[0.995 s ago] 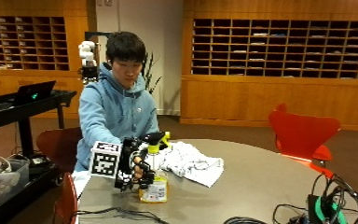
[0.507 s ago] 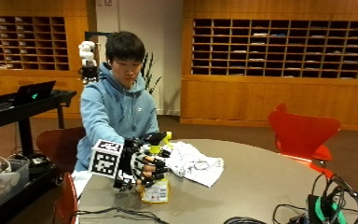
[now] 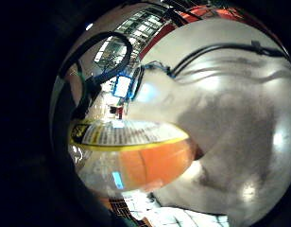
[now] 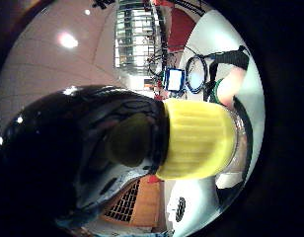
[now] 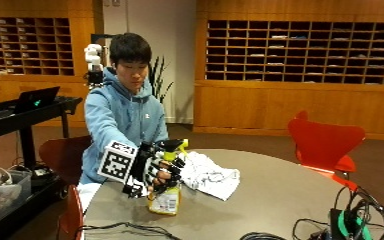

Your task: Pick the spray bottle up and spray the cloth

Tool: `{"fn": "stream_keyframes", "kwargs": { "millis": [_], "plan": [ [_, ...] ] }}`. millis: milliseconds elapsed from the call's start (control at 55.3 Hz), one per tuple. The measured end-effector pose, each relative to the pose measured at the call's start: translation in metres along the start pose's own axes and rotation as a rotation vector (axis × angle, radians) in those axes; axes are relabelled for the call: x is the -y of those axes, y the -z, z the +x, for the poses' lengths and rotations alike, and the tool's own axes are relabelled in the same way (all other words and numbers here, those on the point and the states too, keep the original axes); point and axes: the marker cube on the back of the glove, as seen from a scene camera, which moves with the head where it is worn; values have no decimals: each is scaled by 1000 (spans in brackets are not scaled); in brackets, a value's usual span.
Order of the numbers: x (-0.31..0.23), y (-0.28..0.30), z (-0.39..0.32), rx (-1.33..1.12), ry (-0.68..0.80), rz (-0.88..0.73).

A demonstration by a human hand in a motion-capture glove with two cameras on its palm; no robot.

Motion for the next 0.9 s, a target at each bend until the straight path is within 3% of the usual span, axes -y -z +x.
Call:
{"fn": "stream_keyframes", "kwargs": {
  "millis": [145,289,579,904],
  "plan": [
    [-3,12,-17,-188,147,-55],
    [0,19,-54,-505,119,-61],
    [-25,-2,-108,-1163,444,-235],
    [-50,-42,-90,-1429,493,-395]
  ]
}}
